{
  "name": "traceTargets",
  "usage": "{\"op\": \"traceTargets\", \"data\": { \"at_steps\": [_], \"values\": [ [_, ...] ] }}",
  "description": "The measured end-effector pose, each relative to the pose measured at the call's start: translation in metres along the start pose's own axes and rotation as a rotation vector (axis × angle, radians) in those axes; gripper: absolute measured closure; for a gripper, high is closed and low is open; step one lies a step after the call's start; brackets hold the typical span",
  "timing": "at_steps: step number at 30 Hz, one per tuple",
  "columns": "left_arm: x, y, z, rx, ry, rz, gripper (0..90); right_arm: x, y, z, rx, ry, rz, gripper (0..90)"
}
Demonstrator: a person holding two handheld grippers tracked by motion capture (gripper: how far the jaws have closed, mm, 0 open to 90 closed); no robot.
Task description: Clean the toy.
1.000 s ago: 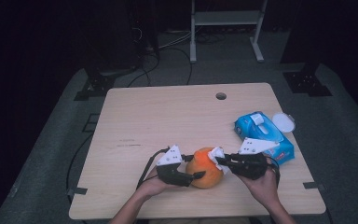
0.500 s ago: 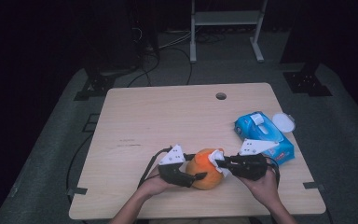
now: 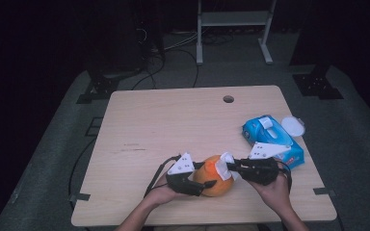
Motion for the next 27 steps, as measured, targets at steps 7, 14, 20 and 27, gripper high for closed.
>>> {"op": "traceTargets", "data": {
  "at_steps": [7, 14, 20, 27],
  "values": [
    [-0.006, 0.001, -0.002, 0.007, -0.001, 0.058, 23.8, 0.001, -0.003, 0.005, 0.005, 0.004, -0.025, 81.4],
    [-0.003, 0.003, 0.0, 0.037, -0.004, 0.02, 36.1, -0.001, -0.014, -0.006, -0.064, 0.0, -0.007, 81.6],
    [-0.003, 0.006, 0.003, 0.061, -0.013, 0.02, 39.0, 0.001, -0.032, -0.018, -0.143, 0.012, -0.047, 81.8],
    [-0.004, 0.007, 0.005, 0.06, -0.011, 0.051, 37.8, -0.006, -0.001, 0.004, -0.043, -0.024, 0.009, 81.9]
  ]
}}
Point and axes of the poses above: each handheld gripper's, and its own axes: x roughly forward along the jaws, z roughly out of its underside, y roughly to its right, the point moved 7 cm from there along x, roughly forward along the jaws, and after that the axes turned 14 degrees about -x, right-handed, at the moved point
